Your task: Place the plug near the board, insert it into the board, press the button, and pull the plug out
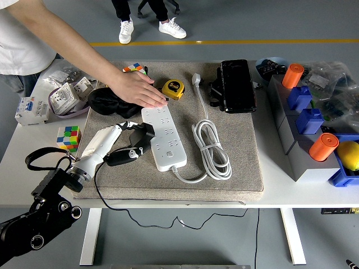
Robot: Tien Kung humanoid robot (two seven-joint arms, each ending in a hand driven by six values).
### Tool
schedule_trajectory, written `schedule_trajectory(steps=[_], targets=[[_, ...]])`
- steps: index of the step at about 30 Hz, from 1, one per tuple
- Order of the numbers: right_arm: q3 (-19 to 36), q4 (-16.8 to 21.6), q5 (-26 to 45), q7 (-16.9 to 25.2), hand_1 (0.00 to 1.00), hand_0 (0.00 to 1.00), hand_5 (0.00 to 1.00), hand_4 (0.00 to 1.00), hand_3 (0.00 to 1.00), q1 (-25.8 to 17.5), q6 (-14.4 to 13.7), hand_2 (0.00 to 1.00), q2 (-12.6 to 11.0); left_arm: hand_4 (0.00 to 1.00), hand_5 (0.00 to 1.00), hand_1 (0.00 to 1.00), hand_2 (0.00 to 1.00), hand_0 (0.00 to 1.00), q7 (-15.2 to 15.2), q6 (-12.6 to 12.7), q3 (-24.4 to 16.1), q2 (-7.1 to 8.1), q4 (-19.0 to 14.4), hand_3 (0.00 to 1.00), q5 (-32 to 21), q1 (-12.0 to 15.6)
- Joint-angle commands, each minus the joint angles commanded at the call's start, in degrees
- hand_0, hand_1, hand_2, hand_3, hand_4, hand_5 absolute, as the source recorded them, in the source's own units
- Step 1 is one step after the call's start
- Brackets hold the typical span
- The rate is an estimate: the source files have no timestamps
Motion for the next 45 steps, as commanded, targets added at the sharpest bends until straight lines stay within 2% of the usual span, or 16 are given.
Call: schedule_trajectory(steps=[11,21,45], targets=[[0.1,0.1,0.1,0.1,0.674,0.616,0.495,0.85,0.572,0.0,-0.1,0.679,0.0,0.831,0.667,0.776,0.773,0.746,1.8,-0.6,1.4,-0.53,0.5,0.731,0.9,-1.0],[0.1,0.2,0.1,0.3,0.674,0.616,0.496,0.851,0.57,0.0,-0.1,0.679,0.0,0.83,0.668,0.774,0.771,0.744,1.7,-0.5,2.2,-0.87,-0.6,0.729,1.2,-2.2],[0.0,0.3,0.4,0.4,0.673,0.617,0.498,0.852,0.57,0.1,-0.1,0.679,-0.1,0.833,0.676,0.766,0.763,0.738,3.5,-1.5,6.8,-1.11,-0.9,0.723,3.0,-6.1]])
